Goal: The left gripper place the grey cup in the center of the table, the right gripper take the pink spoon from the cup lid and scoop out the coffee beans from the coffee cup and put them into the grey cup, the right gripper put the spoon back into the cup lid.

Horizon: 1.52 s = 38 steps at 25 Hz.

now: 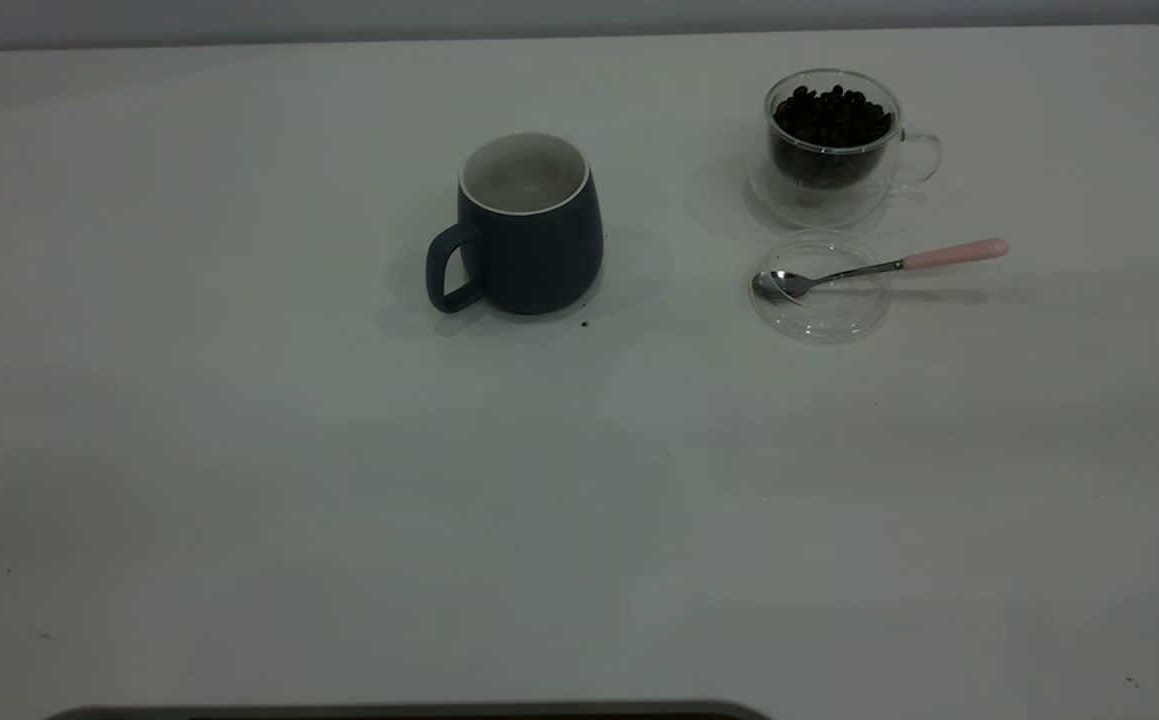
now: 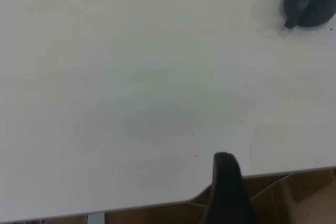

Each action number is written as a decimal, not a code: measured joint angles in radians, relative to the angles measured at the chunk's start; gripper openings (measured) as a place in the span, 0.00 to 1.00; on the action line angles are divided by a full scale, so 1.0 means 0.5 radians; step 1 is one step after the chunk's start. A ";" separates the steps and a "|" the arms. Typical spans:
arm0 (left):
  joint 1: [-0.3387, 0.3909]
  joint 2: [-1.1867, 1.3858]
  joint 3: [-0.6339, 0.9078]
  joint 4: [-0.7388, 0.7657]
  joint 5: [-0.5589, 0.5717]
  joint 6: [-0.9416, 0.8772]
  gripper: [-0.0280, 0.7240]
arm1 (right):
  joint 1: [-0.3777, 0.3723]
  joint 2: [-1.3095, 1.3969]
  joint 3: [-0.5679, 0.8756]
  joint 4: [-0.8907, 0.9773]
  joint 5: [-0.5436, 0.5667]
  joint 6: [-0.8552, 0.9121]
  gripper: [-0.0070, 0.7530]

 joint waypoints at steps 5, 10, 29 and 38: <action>0.000 0.000 0.000 0.000 0.000 0.000 0.79 | 0.000 -0.434 0.000 0.000 0.018 0.000 0.50; 0.000 0.000 0.000 0.000 0.000 0.000 0.79 | 0.000 -0.810 0.000 0.000 0.039 0.000 0.50; 0.000 0.000 0.000 -0.001 0.000 0.000 0.79 | -0.079 -1.011 0.000 0.010 0.054 0.000 0.50; 0.000 0.000 0.000 -0.001 0.000 0.000 0.79 | -0.079 -1.011 0.000 0.010 0.054 0.000 0.50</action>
